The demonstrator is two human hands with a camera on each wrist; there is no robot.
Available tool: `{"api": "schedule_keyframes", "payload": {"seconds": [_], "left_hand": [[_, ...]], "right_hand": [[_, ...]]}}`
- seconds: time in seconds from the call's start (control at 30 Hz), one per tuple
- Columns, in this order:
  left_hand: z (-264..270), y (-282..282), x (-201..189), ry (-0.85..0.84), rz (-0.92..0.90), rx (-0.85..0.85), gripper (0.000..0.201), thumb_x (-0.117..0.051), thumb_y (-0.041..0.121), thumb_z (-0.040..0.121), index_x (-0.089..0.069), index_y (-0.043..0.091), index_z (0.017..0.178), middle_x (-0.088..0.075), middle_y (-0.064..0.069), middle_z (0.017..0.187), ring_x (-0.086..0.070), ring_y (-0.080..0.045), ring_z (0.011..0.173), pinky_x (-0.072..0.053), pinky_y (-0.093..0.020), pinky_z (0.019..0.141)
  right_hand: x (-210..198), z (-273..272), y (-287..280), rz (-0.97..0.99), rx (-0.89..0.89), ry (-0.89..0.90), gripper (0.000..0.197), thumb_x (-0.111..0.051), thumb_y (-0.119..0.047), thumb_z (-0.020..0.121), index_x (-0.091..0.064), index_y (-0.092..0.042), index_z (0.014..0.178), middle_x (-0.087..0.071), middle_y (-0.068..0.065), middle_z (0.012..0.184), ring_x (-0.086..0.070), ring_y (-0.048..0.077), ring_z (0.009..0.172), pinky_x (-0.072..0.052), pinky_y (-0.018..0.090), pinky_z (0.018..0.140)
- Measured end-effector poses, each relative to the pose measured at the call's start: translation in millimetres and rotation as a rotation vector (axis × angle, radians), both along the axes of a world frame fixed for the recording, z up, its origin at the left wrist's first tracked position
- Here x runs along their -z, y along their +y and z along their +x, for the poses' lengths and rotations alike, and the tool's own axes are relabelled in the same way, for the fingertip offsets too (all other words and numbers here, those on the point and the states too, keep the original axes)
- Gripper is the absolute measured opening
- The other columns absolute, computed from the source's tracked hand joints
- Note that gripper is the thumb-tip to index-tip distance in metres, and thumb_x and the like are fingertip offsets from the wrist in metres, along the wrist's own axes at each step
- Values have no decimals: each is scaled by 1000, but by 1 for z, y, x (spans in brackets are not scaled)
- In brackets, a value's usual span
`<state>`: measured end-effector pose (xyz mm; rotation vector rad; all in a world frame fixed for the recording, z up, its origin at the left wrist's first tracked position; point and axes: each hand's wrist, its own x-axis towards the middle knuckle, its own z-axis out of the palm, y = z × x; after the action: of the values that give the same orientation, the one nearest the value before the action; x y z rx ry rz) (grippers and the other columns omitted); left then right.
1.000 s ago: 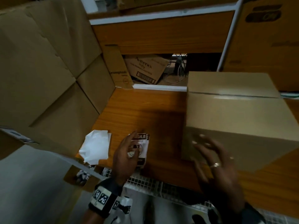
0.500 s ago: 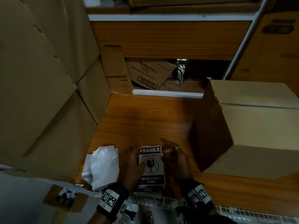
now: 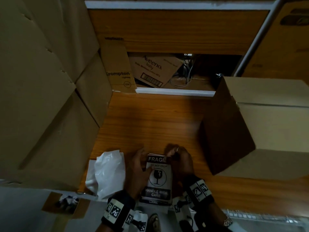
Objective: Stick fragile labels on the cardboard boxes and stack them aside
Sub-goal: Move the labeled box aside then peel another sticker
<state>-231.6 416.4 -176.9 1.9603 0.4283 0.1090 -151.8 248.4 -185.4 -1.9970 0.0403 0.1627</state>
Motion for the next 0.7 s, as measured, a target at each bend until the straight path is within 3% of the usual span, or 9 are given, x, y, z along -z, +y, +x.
{"api": "schedule_keyframes", "payload": {"seconds": [0.07, 0.13, 0.27, 0.37, 0.53, 0.7], "left_hand": [[-5, 1, -5, 22, 36, -9, 79, -85, 15, 80, -44, 38, 144, -57, 16, 138, -55, -7, 128, -51, -38, 106], [-10, 3, -7, 18, 73, -3, 81, -86, 15, 77, -44, 37, 144, -55, 15, 141, -55, -8, 129, -52, -40, 105], [-13, 2, -9, -9, 62, 16, 83, -87, 9, 75, -46, 38, 141, -56, 15, 138, -57, -5, 126, -56, -40, 100], [-11, -1, -11, -14, 21, 33, 82, -86, 7, 76, -45, 36, 142, -58, 14, 136, -58, -5, 124, -58, -41, 97], [-7, -4, -19, -73, -106, 27, 73, -82, 7, 82, -47, 24, 145, -61, 8, 135, -61, -2, 119, -59, -33, 94], [-7, 1, -23, -95, -53, -11, 67, -83, 16, 82, -51, 37, 136, -62, 10, 132, -63, -7, 116, -59, -36, 93]], "right_hand": [[-2, -2, 0, -15, -12, 9, 9, -71, 2, 87, -67, -5, 91, -65, -11, 88, -60, 0, 79, -50, 27, 74], [-2, -6, -2, -143, -51, -20, 26, -79, -5, 83, -66, -8, 104, -57, -9, 104, -56, 9, 92, -48, 28, 82], [1, -11, -4, -59, -7, -2, 33, -81, -6, 74, -60, -29, 85, -66, -10, 98, -65, 12, 94, -56, 40, 84], [-3, -11, -2, 27, -36, 38, 33, -77, -4, 71, -61, -31, 83, -70, -5, 90, -68, 16, 89, -58, 46, 85], [-15, -2, 3, 134, -26, -63, 44, -72, 14, 75, -66, -27, 88, -66, -10, 80, -63, 7, 76, -54, 31, 76], [-38, -1, -8, 266, -61, -87, 27, -74, 11, 81, -70, -14, 90, -69, 3, 81, -62, 10, 76, -53, 26, 76]]}}
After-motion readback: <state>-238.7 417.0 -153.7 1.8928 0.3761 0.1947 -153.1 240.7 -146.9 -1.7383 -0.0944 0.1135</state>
